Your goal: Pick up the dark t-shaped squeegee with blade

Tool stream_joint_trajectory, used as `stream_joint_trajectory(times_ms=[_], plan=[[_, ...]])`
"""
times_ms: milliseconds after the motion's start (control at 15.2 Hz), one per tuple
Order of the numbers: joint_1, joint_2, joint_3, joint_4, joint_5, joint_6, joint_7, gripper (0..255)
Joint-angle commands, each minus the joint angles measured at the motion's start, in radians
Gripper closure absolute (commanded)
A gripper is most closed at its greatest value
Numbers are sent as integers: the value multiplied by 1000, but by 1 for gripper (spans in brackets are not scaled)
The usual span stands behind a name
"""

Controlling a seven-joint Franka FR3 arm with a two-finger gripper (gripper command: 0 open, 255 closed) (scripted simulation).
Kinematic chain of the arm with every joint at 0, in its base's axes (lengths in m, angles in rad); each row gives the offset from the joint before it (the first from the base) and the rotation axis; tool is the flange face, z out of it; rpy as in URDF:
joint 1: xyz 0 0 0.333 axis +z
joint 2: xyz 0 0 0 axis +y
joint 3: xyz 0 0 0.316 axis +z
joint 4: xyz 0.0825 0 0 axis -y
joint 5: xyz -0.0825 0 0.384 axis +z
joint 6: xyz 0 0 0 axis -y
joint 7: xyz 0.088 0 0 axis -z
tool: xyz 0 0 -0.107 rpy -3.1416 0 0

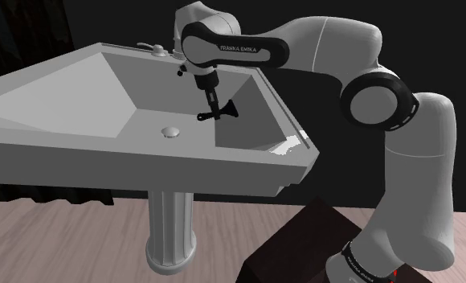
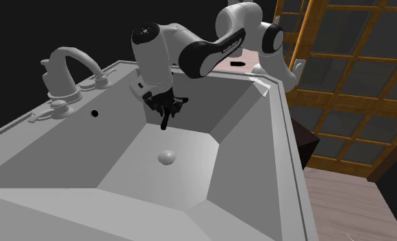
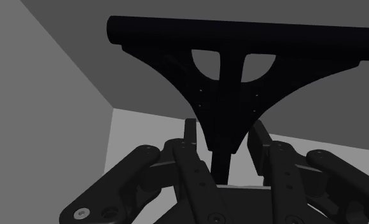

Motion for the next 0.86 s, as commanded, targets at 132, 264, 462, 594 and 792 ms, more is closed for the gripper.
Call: stream_joint_trajectory(times_ms=[132,264,462,594,792], plan=[[4,10,-1,69,-2,-58,-14,255],[7,19,-2,111,-4,-89,-22,255],[12,38,-4,181,-7,-139,-35,255],[16,54,-6,235,-10,-176,-45,255],[18,66,-7,269,-11,-198,-51,255]])
